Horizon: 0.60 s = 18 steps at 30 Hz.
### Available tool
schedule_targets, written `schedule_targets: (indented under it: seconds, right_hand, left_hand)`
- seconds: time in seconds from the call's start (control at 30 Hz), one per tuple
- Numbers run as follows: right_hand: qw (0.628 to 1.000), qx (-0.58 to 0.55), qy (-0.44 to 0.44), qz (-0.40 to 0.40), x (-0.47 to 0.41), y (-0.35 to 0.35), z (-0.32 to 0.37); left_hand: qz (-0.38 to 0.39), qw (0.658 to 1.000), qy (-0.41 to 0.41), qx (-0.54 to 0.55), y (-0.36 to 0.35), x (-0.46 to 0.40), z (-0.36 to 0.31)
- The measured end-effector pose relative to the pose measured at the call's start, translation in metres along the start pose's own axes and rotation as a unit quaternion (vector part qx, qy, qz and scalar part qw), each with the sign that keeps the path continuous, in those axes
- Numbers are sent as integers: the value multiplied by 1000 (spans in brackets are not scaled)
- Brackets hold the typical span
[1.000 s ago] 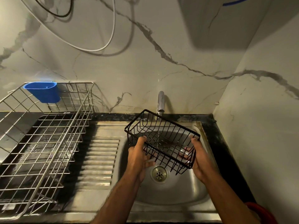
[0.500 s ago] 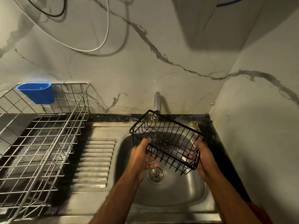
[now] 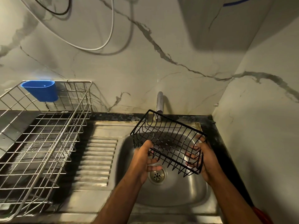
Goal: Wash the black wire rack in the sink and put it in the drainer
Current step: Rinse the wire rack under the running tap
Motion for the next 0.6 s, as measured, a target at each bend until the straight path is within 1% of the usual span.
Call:
schedule_targets:
  seconds: [0.33,0.6]
  right_hand:
    - [1000,13,6,4,6,0,1]
    - [1000,19,-3,-13,9,0,4]
  left_hand:
    - [15,1000,19,12,0,0,-3]
    - [16,1000,16,-2,2,5,-4]
Point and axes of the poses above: each hand's wrist, its own x-axis away from the middle knuckle, its own y-axis out of the back of the hand, z = x × y, the point moved 5 cm from there along -x, towards the middle knuckle, and after that the axes turned 14 degrees about -y, right-handed, at the moved point
